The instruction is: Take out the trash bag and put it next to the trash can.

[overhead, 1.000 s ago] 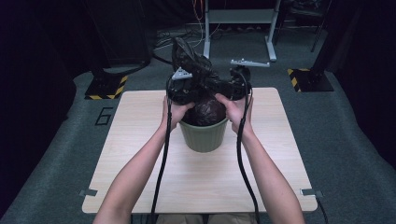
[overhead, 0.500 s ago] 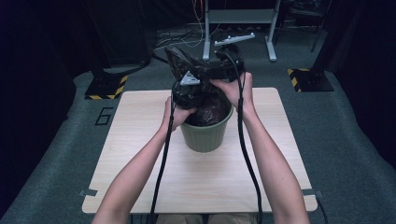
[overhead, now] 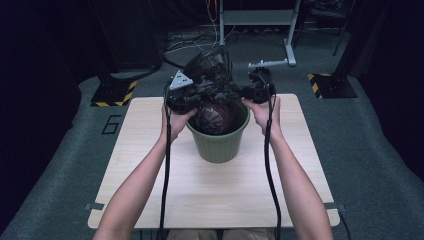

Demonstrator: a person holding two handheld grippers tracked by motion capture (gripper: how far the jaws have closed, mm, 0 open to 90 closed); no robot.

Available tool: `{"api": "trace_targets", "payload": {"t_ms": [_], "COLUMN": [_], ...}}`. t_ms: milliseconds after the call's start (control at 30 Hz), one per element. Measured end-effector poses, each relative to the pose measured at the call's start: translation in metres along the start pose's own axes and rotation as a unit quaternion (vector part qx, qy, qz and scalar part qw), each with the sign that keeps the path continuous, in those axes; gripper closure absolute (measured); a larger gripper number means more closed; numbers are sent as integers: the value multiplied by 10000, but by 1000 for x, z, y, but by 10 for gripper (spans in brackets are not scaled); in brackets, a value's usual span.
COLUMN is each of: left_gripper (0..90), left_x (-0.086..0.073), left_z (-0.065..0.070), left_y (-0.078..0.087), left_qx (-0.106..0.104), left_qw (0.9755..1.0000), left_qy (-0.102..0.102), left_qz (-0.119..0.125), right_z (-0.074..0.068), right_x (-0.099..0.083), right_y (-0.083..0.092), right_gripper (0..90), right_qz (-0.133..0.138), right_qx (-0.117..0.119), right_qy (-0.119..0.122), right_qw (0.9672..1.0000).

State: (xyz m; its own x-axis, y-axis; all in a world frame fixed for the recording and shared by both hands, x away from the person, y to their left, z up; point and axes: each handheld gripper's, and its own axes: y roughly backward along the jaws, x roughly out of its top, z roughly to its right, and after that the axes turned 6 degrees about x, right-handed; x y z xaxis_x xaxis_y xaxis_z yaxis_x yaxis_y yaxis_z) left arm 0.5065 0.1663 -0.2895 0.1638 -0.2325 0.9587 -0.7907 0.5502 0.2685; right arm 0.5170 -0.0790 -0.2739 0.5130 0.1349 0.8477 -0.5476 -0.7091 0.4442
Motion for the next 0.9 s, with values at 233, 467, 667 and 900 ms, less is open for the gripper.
{"api": "trace_targets", "payload": {"t_ms": [233, 467, 667, 900], "left_gripper": [896, 896, 896, 896], "left_x": [22, 30, 34, 40], "left_z": [13, 9, 4, 1], "left_y": [-3, -7, -7, -6], "left_qx": [361, 378, 352, 386], "left_qw": [9979, 9970, 9975, 9972], "left_qy": [-470, -596, -542, -554], "left_qz": [262, 314, 287, 312], "right_z": [-18, -18, -12, -2], "right_x": [-19, -22, -31, -50], "right_y": [-14, 6, 34, 59], "right_gripper": [844, 578, 363, 229], "right_qz": [98, 531, 991, 1183], "right_qx": [439, 416, 233, 33], "right_qy": [80, 117, 106, -11], "right_qw": [9990, 9977, 9947, 9930]}}
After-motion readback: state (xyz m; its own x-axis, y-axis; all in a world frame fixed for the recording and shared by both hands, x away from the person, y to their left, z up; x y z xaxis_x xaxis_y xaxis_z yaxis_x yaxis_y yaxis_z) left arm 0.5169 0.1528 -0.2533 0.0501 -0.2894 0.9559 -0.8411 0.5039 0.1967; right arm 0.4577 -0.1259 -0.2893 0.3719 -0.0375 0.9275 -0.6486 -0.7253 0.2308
